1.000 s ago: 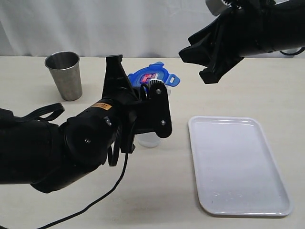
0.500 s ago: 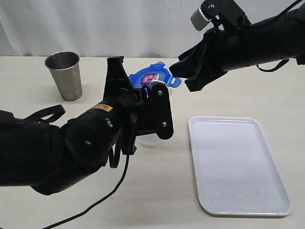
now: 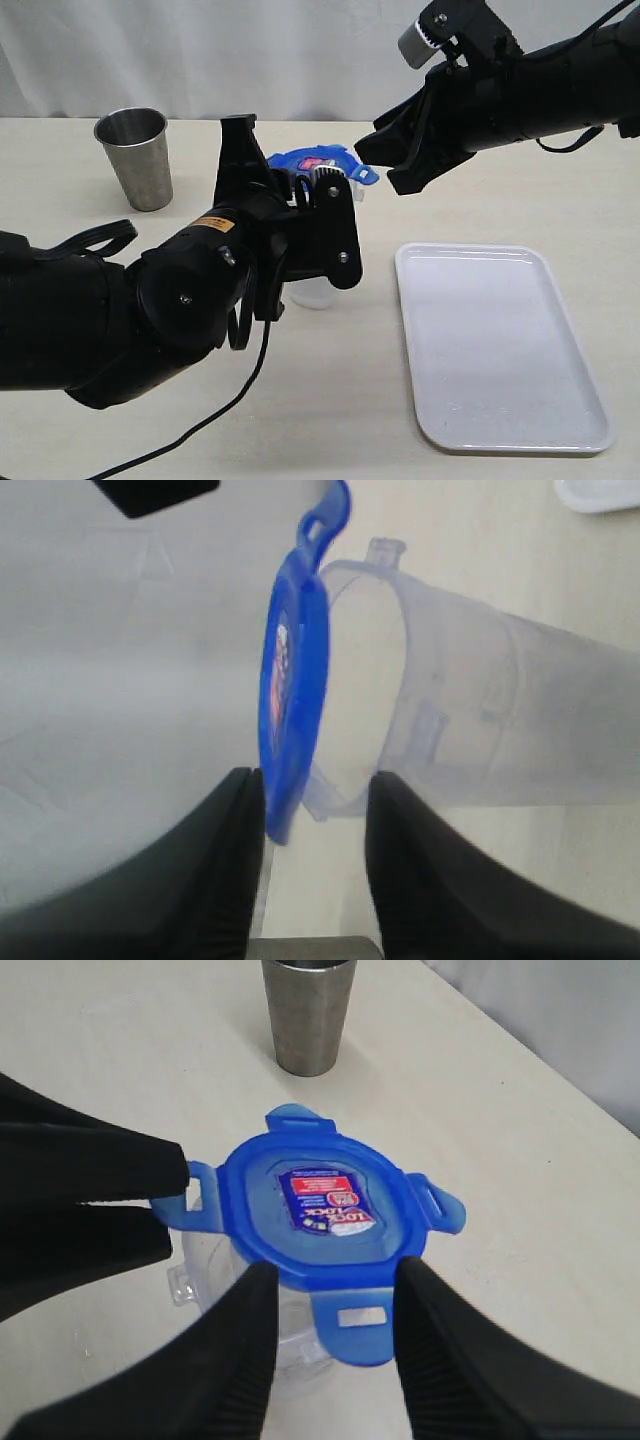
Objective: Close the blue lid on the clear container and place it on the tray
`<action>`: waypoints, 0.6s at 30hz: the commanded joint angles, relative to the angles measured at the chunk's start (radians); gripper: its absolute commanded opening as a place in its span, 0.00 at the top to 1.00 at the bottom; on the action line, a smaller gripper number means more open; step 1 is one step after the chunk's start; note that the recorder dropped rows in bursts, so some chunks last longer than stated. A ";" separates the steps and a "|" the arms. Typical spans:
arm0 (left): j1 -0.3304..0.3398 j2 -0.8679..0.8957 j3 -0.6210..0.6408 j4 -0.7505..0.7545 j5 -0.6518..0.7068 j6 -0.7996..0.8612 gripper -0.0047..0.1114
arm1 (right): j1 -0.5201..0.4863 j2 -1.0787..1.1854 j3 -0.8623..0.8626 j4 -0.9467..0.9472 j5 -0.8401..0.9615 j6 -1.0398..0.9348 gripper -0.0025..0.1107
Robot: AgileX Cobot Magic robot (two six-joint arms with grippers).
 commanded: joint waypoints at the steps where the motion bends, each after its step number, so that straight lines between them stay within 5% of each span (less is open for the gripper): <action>1: -0.005 0.002 0.003 -0.008 -0.006 0.031 0.55 | -0.007 0.000 0.002 0.007 -0.005 -0.009 0.65; 8: -0.005 0.002 0.003 -0.020 -0.032 0.031 0.54 | -0.007 0.000 0.002 0.007 -0.009 -0.011 0.65; 12: -0.005 0.002 0.003 -0.049 -0.166 0.026 0.54 | -0.007 0.000 0.002 0.007 -0.016 -0.011 0.65; 15: 0.001 -0.008 -0.002 -0.088 -0.254 -0.080 0.55 | -0.007 0.000 0.002 0.007 -0.032 0.009 0.65; 18: 0.059 -0.064 -0.002 -0.218 -0.181 -0.219 0.55 | -0.012 0.000 0.002 0.007 -0.071 0.057 0.65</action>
